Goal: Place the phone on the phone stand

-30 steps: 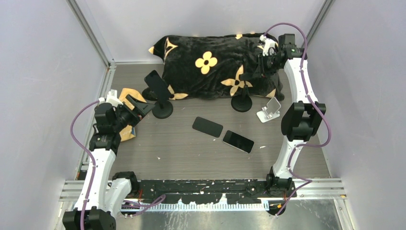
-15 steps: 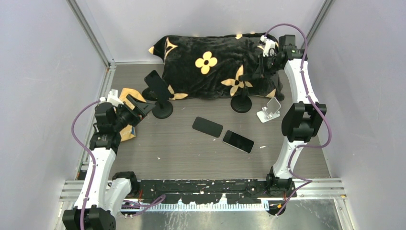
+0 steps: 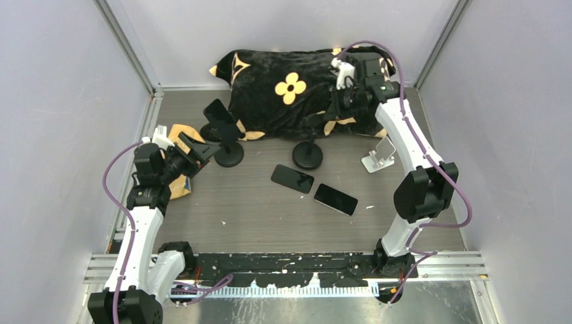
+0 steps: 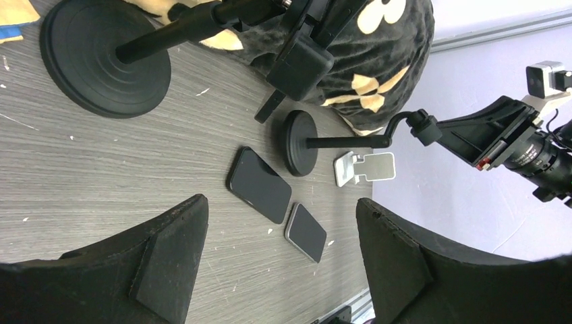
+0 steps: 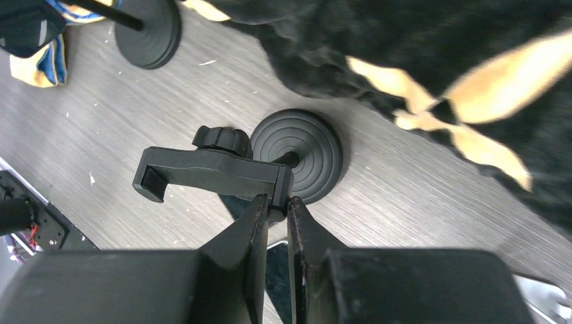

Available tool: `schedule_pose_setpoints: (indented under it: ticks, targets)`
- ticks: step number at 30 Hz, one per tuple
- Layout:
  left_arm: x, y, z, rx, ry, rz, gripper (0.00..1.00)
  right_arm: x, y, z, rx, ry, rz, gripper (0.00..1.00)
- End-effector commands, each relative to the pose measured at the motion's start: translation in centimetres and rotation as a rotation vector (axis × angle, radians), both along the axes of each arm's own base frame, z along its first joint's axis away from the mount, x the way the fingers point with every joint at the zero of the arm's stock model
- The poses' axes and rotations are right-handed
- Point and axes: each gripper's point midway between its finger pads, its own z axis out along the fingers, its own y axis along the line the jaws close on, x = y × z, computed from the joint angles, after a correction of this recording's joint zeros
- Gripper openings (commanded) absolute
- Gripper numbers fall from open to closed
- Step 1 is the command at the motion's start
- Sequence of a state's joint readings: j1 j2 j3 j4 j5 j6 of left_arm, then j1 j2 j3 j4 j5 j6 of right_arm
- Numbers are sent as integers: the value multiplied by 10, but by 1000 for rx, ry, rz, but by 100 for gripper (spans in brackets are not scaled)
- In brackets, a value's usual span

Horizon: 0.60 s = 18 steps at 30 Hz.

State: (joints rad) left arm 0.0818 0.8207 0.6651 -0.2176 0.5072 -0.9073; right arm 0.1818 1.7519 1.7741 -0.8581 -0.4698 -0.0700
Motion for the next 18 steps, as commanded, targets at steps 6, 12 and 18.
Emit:
schedule_pose_setpoints:
  ticks: [6, 12, 18]
  targets:
    - [1, -3, 12, -19, -53, -18, 80, -9, 43, 28, 22, -123, 45, 3]
    - [2, -4, 13, -29, -52, -21, 80, 0, 44, 40, 9, -170, 34, 3]
    - [2, -4, 12, -36, -46, -23, 80, 19, 35, 43, -33, -206, -39, 4]
